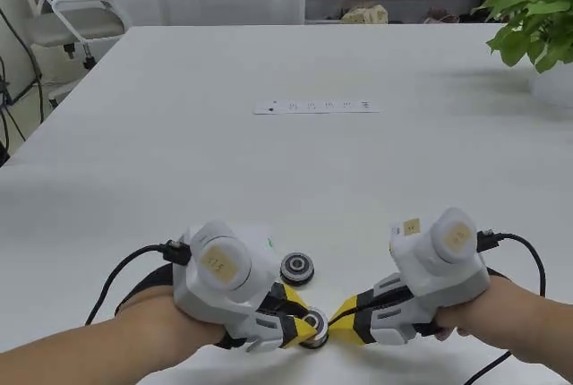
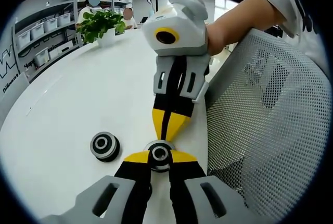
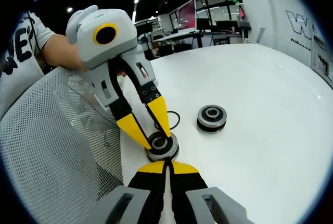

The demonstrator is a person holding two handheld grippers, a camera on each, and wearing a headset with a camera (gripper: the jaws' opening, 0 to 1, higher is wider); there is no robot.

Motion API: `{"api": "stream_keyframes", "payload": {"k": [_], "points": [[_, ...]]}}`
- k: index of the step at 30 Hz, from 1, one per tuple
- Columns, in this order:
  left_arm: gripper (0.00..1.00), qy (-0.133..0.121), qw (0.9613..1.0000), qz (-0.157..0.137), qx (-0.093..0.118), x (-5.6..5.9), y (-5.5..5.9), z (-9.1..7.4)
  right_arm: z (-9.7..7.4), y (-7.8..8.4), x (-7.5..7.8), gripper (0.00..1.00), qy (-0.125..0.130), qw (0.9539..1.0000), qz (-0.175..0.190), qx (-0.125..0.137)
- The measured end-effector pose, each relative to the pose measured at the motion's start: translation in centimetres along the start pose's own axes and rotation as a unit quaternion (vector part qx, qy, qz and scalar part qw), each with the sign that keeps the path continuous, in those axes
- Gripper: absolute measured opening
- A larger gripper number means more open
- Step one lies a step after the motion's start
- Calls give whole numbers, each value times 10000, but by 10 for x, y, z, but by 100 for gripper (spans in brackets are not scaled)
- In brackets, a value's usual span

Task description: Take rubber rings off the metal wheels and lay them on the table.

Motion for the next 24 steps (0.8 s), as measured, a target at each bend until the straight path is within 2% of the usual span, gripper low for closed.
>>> {"api": "stream_keyframes", "payload": {"k": [8, 14, 21, 24], "points": [[7, -11, 10000, 39, 16, 1, -1, 1, -3, 2, 1, 0, 77, 9987, 500, 87], [7, -11, 10000, 43, 31, 1, -1, 1, -6, 1, 2, 0, 102, 9971, 731, 172], [7, -18, 10000, 32, 36, 1, -1, 1, -6, 1, 4, 0, 119, 9963, 825, 202], [7, -16, 10000, 29, 38, 1, -1, 1, -8, -2, 7, 0, 191, 9943, 970, 396]]}}
Point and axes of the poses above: the centre of the closed fingertips' face, and the gripper's own axes: z roughly forward along the fingers, x roughly to its right, y roughly out of its underside, the point moved 7 cm from there along -z, roughly backward along the fingers, and after that the axes turned 7 degrees about x, right-handed, at the moved point
